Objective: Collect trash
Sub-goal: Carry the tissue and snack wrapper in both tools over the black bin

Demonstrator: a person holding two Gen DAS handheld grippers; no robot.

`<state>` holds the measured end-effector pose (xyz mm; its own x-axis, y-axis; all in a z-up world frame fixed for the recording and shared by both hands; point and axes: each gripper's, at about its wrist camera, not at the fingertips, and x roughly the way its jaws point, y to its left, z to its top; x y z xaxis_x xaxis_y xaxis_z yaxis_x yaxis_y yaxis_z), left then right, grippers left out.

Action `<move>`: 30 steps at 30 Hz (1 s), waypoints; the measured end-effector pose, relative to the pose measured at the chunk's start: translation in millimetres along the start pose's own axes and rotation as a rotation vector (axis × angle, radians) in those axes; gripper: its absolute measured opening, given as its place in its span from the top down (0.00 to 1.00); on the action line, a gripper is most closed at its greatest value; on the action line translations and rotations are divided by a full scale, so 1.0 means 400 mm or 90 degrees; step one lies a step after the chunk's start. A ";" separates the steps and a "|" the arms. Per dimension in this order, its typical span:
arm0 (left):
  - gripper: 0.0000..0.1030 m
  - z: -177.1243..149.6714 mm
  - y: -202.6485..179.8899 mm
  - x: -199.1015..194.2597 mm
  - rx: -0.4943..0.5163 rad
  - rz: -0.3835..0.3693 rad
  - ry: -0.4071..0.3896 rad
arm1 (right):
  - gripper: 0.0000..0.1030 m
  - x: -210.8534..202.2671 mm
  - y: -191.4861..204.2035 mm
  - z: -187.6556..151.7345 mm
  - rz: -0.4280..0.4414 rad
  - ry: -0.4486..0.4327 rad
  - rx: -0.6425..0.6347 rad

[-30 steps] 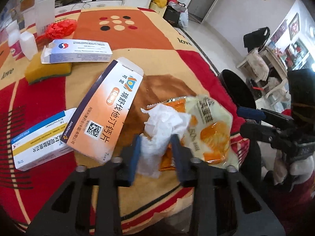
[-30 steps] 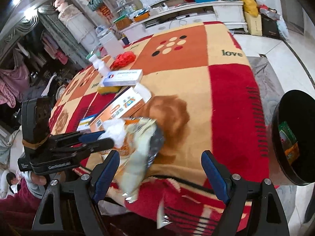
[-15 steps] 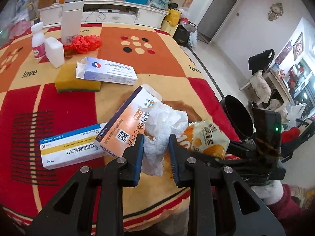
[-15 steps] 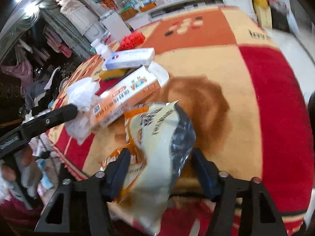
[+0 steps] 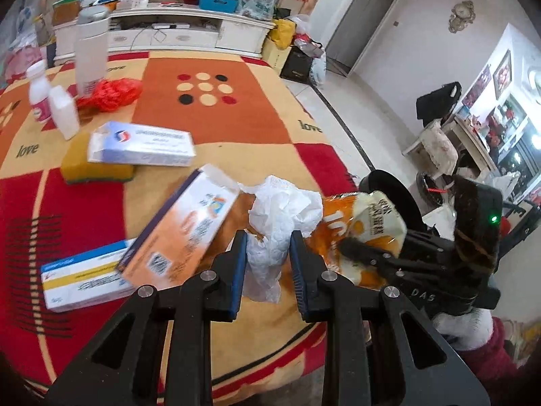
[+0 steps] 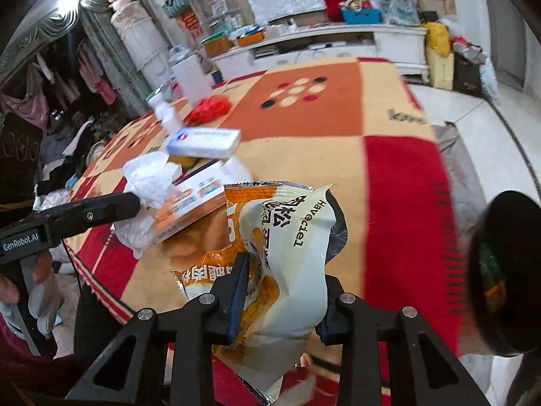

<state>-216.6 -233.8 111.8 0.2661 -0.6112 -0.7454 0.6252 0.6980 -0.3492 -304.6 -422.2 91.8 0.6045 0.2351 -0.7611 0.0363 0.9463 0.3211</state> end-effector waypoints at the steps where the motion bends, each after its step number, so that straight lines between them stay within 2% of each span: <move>1: 0.78 0.005 -0.014 0.010 0.006 0.000 0.002 | 0.69 -0.011 -0.013 0.003 -0.006 -0.004 0.004; 19: 0.78 0.081 -0.278 0.167 0.118 -0.026 0.020 | 0.69 -0.177 -0.271 -0.004 -0.125 -0.067 0.103; 30: 0.78 0.117 -0.408 0.278 0.141 -0.090 0.040 | 0.69 -0.240 -0.447 -0.042 -0.217 -0.070 0.176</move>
<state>-254.8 -433.1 112.4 0.1230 -0.6669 -0.7349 0.7999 0.5049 -0.3244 -382.4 -610.2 98.1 0.6016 -0.1191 -0.7899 0.4503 0.8673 0.2122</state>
